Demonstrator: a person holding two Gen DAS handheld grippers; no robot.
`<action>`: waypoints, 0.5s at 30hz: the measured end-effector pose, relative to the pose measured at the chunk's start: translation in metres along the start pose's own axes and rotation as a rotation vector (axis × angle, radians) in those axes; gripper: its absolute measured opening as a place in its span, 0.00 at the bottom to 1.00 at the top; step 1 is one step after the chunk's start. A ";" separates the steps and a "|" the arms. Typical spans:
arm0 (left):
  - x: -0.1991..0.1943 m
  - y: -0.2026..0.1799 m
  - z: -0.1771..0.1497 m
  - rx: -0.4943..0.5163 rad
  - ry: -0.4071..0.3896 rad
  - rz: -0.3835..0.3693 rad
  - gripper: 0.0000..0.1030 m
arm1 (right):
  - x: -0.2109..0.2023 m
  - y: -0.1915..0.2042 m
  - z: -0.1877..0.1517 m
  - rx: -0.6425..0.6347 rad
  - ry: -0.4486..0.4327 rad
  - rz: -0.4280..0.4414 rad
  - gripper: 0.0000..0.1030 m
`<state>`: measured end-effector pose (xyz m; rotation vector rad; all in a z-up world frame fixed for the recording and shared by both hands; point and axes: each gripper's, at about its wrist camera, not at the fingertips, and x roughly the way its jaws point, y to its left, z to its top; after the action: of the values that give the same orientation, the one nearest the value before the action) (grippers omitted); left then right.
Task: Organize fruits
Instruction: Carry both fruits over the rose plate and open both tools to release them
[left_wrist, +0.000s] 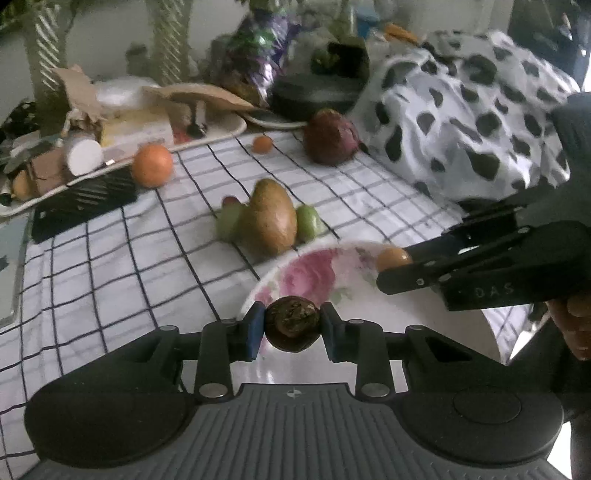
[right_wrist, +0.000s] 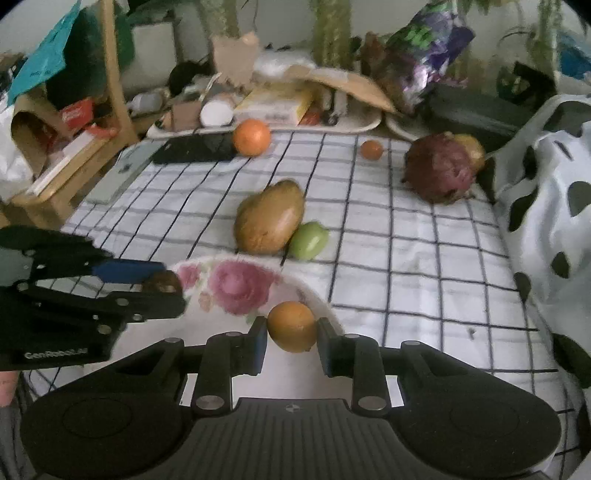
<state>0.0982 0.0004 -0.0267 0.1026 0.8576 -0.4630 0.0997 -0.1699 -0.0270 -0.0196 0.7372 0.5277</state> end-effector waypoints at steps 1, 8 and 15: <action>0.002 -0.001 -0.001 0.008 0.010 0.000 0.30 | 0.002 0.000 -0.001 -0.004 0.011 0.000 0.29; 0.012 -0.008 -0.005 0.060 0.044 0.001 0.30 | 0.012 0.002 -0.003 -0.014 0.057 0.010 0.29; 0.012 -0.011 -0.004 0.075 0.046 0.008 0.31 | 0.013 0.004 -0.002 -0.024 0.068 0.014 0.30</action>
<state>0.0978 -0.0127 -0.0371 0.1858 0.8846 -0.4869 0.1052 -0.1609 -0.0364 -0.0544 0.7979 0.5514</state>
